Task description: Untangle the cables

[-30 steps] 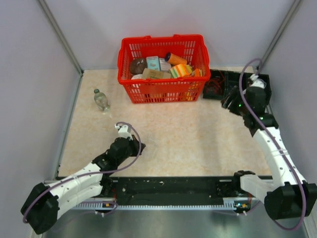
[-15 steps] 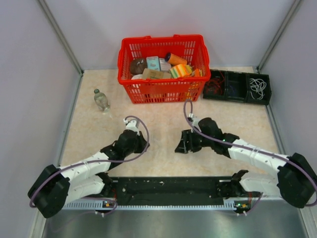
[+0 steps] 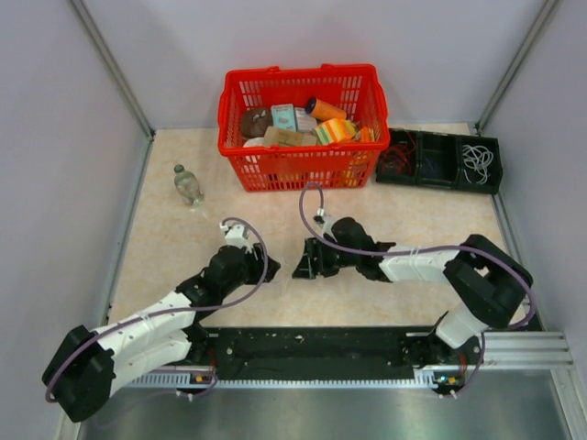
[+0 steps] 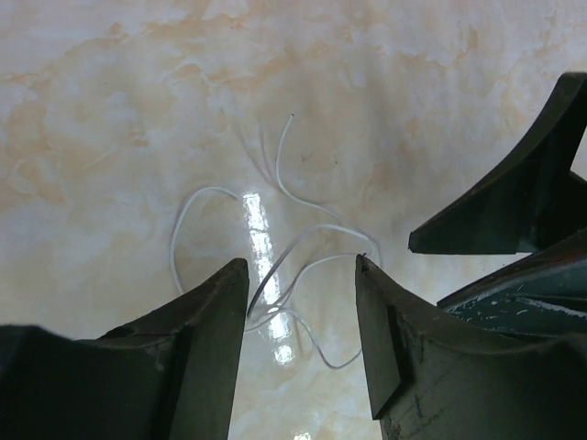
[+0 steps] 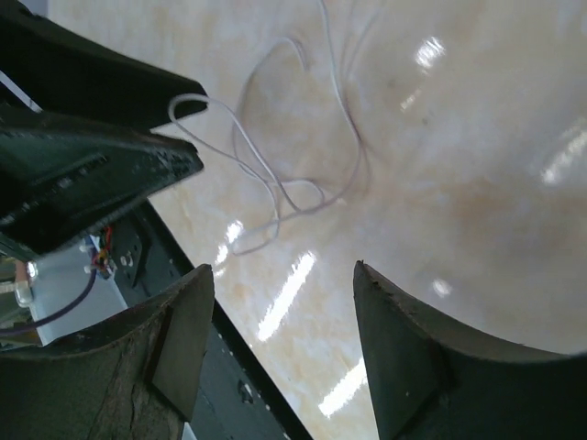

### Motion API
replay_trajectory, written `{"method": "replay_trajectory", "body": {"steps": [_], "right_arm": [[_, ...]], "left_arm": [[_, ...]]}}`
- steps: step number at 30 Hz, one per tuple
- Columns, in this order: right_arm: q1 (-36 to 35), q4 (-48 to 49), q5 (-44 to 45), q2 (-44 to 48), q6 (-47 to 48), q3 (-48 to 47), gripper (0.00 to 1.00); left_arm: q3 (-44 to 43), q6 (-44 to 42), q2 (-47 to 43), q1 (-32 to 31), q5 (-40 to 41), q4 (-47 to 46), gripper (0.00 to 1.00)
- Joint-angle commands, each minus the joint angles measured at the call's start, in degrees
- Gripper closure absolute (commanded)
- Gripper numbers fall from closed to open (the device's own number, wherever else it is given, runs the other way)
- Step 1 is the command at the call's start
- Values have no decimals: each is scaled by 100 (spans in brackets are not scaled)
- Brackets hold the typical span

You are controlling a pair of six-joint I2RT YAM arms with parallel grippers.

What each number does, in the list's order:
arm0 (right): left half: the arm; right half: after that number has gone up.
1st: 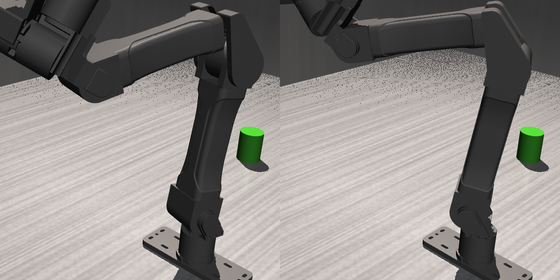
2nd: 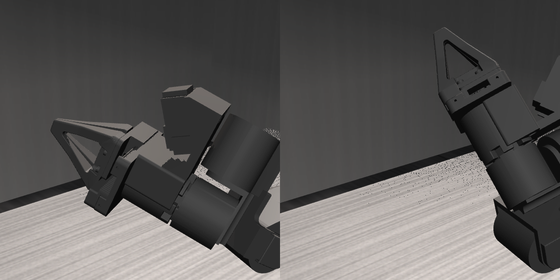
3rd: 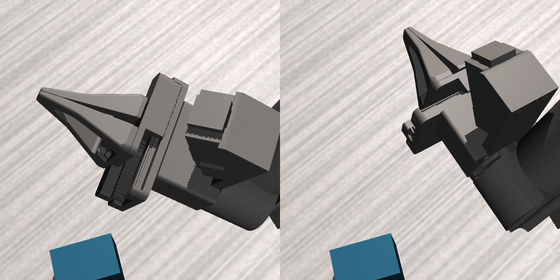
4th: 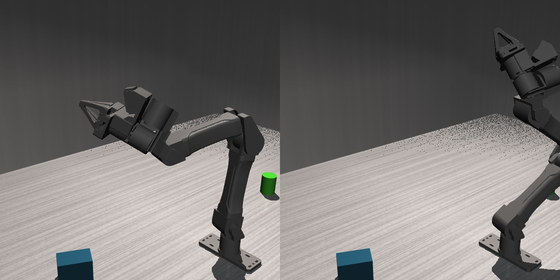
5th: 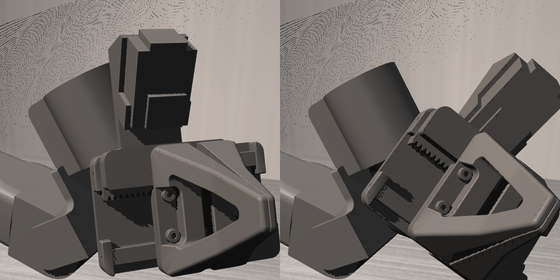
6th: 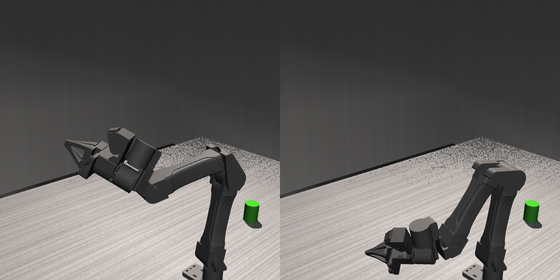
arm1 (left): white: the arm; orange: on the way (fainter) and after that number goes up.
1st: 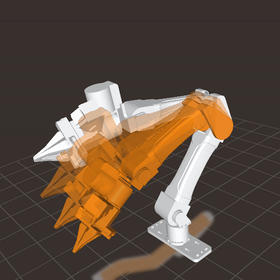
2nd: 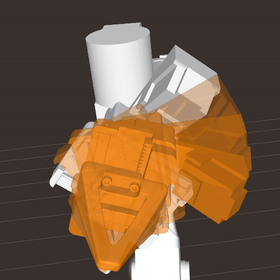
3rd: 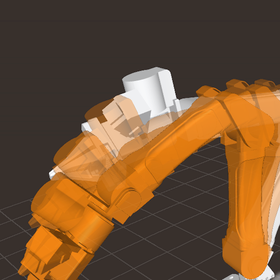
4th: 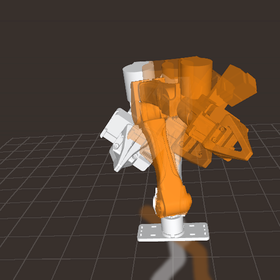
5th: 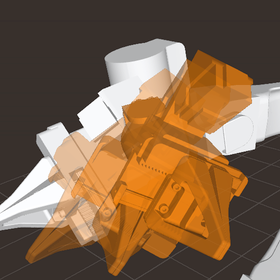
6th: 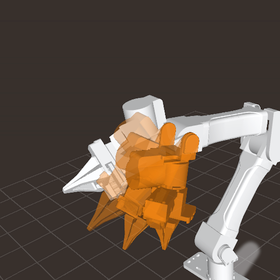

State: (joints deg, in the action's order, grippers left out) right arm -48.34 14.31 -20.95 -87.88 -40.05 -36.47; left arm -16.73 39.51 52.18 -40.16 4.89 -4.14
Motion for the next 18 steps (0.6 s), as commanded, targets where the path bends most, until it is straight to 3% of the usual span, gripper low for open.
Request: {"method": "replay_trajectory", "body": {"steps": [1, 8, 13, 15, 18], "right_arm": [[-167, 591, 73, -361, 59, -554, 37], [-325, 398, 556, -775, -20, -905, 34], [-396, 90, 618, -1064, 41, -1257, 37], [-474, 20, 706, -1161, 50, -1354, 40], [-519, -33, 785, -1276, -20, -1407, 52]], "left_arm": [[380, 127, -681, 8, 275, -228, 44], [987, 373, -2053, 0, 715, -95, 36], [1225, 453, -2564, 17, 918, -87, 36], [1251, 461, -2590, 17, 927, -87, 36], [1225, 453, -2538, 8, 935, -78, 37]]}}
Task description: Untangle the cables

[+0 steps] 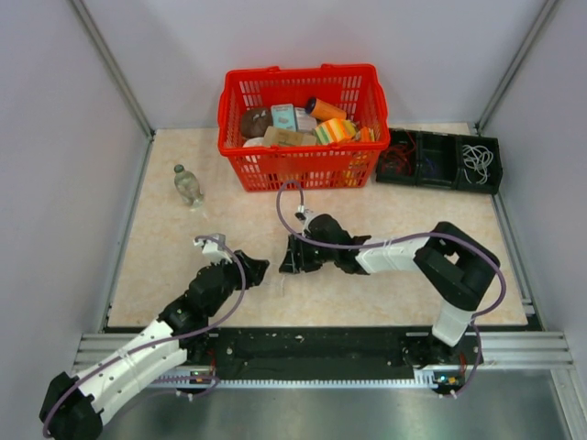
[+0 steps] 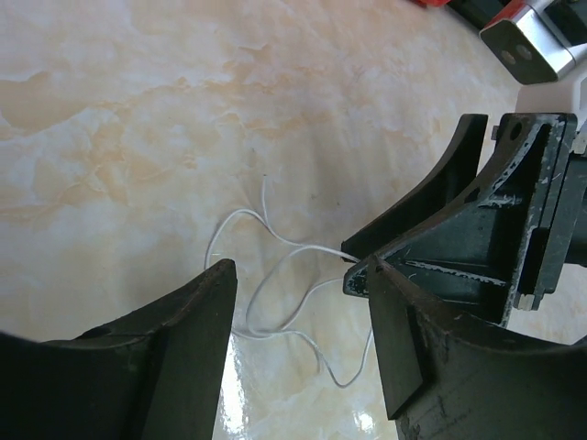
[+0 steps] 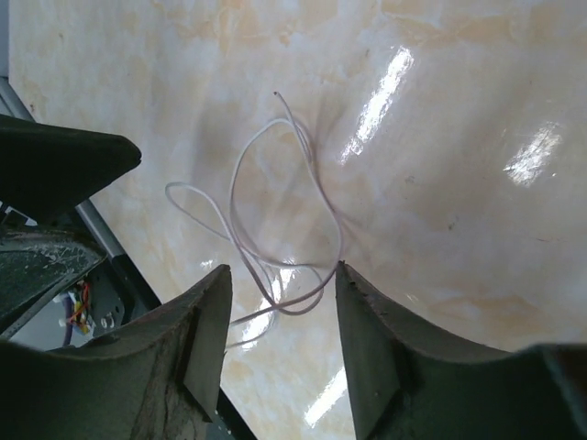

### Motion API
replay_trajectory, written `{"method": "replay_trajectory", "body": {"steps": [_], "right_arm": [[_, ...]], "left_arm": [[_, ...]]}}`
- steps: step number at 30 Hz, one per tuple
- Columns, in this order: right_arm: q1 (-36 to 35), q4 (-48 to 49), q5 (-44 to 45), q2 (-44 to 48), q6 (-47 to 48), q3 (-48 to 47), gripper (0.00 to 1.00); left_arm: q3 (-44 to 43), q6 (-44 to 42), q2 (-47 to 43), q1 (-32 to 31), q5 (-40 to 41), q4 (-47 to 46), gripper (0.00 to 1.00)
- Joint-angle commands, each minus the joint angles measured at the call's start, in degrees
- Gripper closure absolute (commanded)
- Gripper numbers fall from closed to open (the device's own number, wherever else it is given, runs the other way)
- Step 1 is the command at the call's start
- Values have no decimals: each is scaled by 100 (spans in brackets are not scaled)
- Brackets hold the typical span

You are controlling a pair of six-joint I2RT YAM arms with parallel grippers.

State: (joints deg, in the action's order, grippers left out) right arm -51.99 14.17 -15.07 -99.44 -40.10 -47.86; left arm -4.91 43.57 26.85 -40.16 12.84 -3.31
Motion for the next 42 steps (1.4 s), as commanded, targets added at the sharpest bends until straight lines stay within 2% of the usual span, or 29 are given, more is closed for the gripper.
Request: {"method": "replay_trajectory", "body": {"steps": [1, 4, 9, 13, 15, 20, 24, 28, 32, 38, 42], "right_arm": [[-171, 32, 180, -146, -68, -233, 55], [-198, 59, 232, -155, -104, -198, 58], [-259, -222, 408, -120, 19, -216, 53], [-294, -196, 400, -93, 28, -128, 55], [-294, -135, 382, -58, 20, -93, 64], [-294, -195, 382, 100, 11, -119, 100], [-294, -494, 540, 503, -86, -110, 100], [-128, -1029, 1075, 1170, -51, 30, 100], [416, -1748, 1489, 2075, 116, 303, 100], [1953, -2778, 2078, 3517, 344, 593, 100], [3122, -3306, 2175, 4142, 467, 497, 100]], "left_arm": [[25, 55, 13, 17, 148, -152, 37], [16, 64, 39, 17, 122, -144, 37], [16, 37, 48, 17, 96, -170, 37], [7, 29, 48, 8, 78, -187, 37], [16, 20, 57, 17, 78, -196, 37], [16, 11, 75, 17, 61, -196, 38], [16, 2, 66, 17, 43, -214, 38], [16, -7, 40, 17, 26, -214, 38], [34, -24, -13, 17, -1, -222, 38], [86, -42, -162, 8, -62, -214, 37], [113, -51, -242, 17, -80, -214, 34]]}}
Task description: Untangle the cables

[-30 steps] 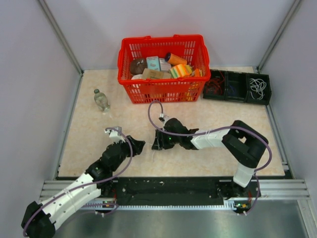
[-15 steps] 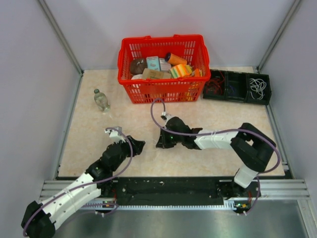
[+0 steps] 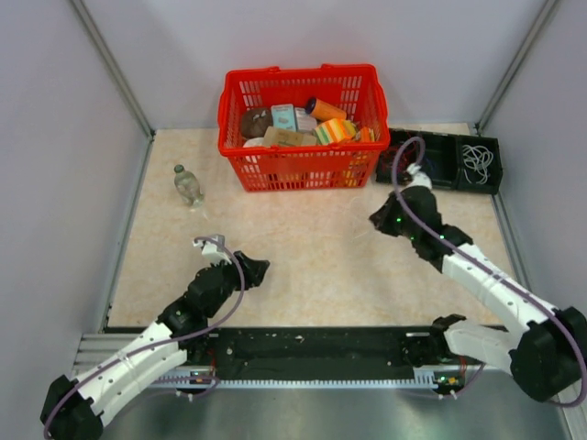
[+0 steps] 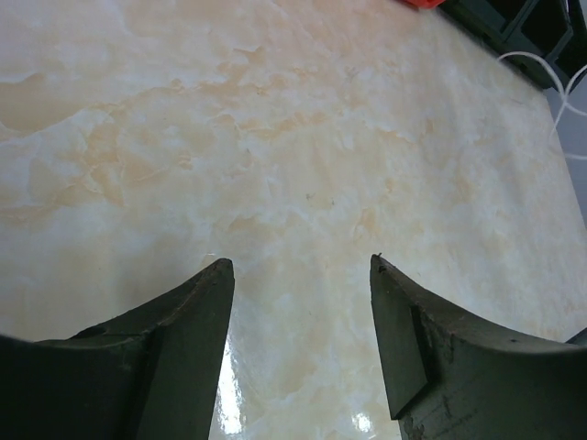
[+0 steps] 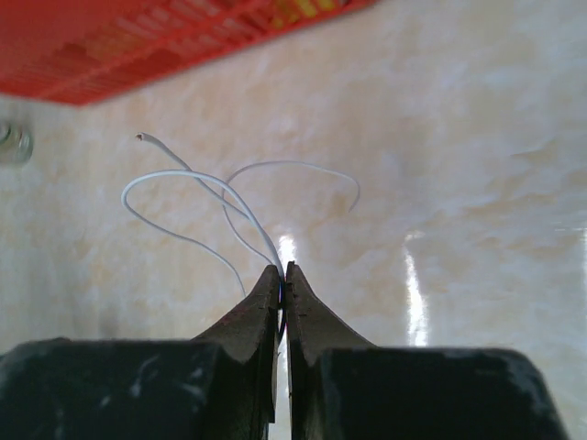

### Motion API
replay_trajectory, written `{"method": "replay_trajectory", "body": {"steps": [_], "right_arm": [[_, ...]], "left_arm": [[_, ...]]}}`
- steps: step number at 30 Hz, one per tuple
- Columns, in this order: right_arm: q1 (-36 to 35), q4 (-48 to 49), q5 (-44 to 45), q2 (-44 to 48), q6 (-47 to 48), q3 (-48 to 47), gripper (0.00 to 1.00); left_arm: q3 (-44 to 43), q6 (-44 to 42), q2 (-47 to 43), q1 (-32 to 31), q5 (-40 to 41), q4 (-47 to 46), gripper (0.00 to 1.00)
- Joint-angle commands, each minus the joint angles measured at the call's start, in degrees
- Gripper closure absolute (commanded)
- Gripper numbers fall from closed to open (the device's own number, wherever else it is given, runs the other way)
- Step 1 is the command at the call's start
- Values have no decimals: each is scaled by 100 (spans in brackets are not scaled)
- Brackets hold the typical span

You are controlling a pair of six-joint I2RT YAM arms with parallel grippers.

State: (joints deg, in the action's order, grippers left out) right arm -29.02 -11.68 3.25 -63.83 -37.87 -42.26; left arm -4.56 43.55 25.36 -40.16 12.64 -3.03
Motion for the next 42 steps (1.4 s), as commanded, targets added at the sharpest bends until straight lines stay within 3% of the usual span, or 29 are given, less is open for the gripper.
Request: {"method": "replay_trajectory", "body": {"steps": [1, 8, 11, 22, 33, 42], "right_arm": [[1158, -817, 326, 670, 306, -159, 100], [3048, -1152, 440, 417, 166, -1248, 100], [3542, -1030, 615, -31, 157, -1811, 100], [4316, -510, 1240, -2614, 614, -3946, 100], [4756, -625, 1266, -4250, 965, -5098, 100], [4765, -792, 1178, -5604, 2643, -6092, 100]], "left_arm": [[86, -40, -119, 17, -52, -225, 33], [113, -31, -172, 17, -104, -242, 20], [104, -22, -102, 17, -148, -286, 1], [78, -39, 12, 17, -245, -330, 1], [25, -92, 232, 17, -306, -435, 1], [-72, -145, 583, 17, -394, -567, 1]]}}
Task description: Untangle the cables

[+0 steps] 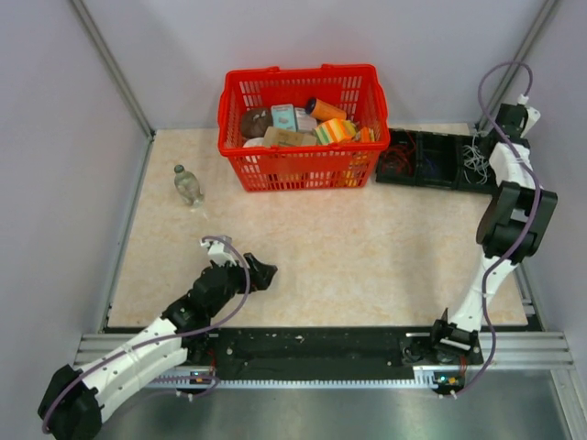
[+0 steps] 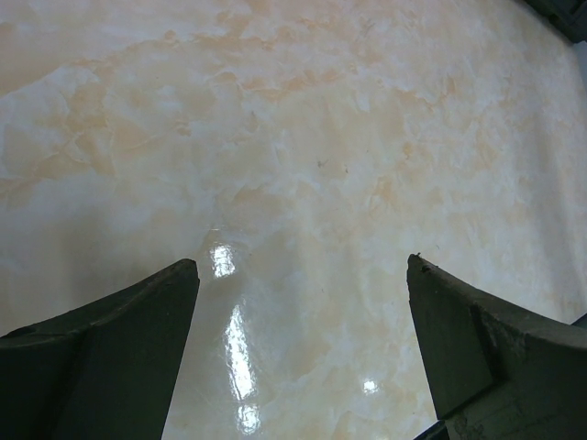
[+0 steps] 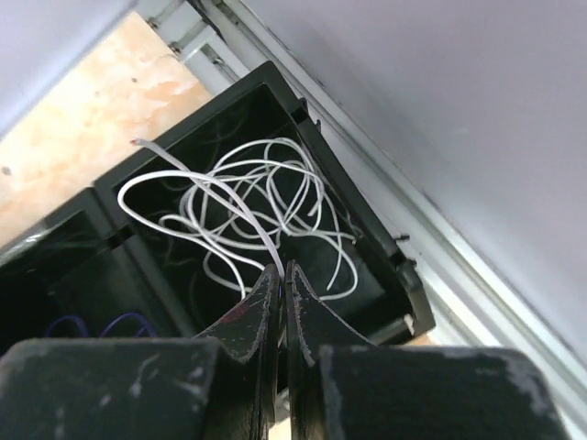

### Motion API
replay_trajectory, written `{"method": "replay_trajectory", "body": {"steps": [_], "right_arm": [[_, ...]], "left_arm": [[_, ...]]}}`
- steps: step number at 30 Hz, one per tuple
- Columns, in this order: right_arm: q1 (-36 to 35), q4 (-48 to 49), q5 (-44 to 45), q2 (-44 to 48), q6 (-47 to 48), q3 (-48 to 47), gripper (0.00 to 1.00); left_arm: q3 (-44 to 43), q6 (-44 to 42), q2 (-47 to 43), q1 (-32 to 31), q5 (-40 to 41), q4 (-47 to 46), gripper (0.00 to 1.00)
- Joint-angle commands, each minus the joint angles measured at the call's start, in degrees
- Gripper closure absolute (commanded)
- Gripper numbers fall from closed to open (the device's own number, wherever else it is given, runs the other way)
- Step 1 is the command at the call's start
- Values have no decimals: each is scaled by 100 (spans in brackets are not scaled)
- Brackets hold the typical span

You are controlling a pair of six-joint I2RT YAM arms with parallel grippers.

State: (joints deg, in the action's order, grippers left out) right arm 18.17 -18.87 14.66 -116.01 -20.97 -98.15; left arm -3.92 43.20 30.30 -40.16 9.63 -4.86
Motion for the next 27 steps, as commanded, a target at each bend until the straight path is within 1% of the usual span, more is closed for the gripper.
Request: {"method": "replay_trajectory", "body": {"steps": [1, 3, 8, 11, 15, 16, 20, 26, 27], "right_arm": [[37, -64, 20, -483, 1094, -556, 100], [46, -90, 28, -686, 1340, -696, 100], [11, -231, 441, -1213, 1920, -1092, 100], [2, -275, 512, -1389, 1931, -1232, 100], [-51, -520, 284, -1635, 1886, -1610, 99], [-86, -556, 188, -1671, 1904, -1654, 96], [-156, -608, 301, -1636, 1965, -1673, 84], [-156, -723, 538, -1145, 1746, -1470, 66], [-165, -810, 591, -1022, 1702, -1462, 61]], "left_arm": [[-144, -110, 107, 17, -93, -384, 1], [-144, -119, 134, 8, -93, -410, 1], [-179, -128, 274, 17, -110, -463, 2], [-205, -154, 379, 17, -110, -515, 2], [-284, -163, 564, 17, -137, -533, 2], [-302, -163, 582, 17, -137, -533, 2], [-293, -154, 582, 17, -137, -542, 2], [-206, -154, 328, 17, -137, -498, 3], [-188, -154, 275, 8, -137, -489, 2]]}}
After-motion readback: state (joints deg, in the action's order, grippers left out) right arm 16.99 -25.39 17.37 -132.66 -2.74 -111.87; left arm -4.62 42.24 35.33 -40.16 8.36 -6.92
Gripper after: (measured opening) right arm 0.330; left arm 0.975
